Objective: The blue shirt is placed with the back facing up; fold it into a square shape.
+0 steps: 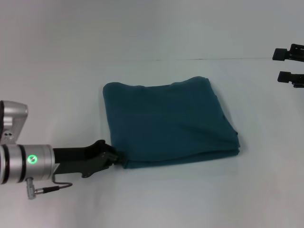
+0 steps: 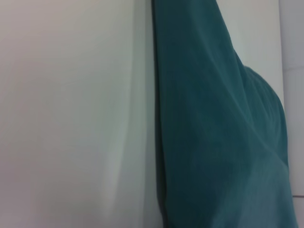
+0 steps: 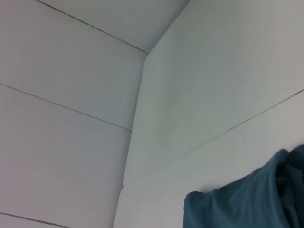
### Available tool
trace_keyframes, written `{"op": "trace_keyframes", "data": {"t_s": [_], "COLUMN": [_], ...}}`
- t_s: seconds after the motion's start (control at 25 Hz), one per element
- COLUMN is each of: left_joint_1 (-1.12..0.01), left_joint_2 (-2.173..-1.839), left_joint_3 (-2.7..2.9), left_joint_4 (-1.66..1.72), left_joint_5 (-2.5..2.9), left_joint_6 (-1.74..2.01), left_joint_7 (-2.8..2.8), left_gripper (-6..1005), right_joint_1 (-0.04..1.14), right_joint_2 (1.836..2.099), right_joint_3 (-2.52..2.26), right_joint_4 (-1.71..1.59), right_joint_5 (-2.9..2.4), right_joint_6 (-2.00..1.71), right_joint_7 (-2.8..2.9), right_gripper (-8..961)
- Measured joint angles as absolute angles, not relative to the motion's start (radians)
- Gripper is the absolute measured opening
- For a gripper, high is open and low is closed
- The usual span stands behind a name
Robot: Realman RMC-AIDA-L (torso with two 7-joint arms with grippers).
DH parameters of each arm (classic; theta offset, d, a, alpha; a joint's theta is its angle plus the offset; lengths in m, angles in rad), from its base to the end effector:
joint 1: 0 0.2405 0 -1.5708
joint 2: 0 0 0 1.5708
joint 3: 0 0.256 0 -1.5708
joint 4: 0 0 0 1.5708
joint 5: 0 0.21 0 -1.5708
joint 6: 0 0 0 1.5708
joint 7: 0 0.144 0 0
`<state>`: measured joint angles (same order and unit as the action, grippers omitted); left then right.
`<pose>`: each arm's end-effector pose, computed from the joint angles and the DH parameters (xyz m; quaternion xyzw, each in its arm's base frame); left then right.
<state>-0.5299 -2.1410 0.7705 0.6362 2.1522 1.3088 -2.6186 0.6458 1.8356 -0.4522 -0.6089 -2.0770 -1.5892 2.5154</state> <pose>-0.2820 0.3309 -0.0461 -0.6385 -0.7434 -0.1925 0.0513 0.2749 0.3826 0.1187 -0.6893 0.6486 0.3116 0.0840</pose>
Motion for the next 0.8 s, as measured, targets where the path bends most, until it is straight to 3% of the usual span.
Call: {"op": "trace_keyframes", "data": {"t_s": [0.68,0.8], "left_joint_1": [-0.502,-0.488], "left_joint_2": [-2.113,-2.104], "left_joint_3": [0.735,0.719], "left_joint_4": [0.664,0.694], "left_joint_5": [2.203,2.207], "left_joint_6": [1.374,1.4], "left_joint_7": [-2.603,-2.594], "left_gripper": [60,113], "right_joint_1": [0.65,0.648], "right_joint_2": [1.836,1.832], "right_joint_3": [-0.457,-0.47], "right_joint_4": [-0.609,-0.611], "right_joint_5": [-2.078,-2.085], "right_joint_6": [-1.58,-1.58], "right_joint_7": [2.508,2.505], "right_gripper": [886,886]}}
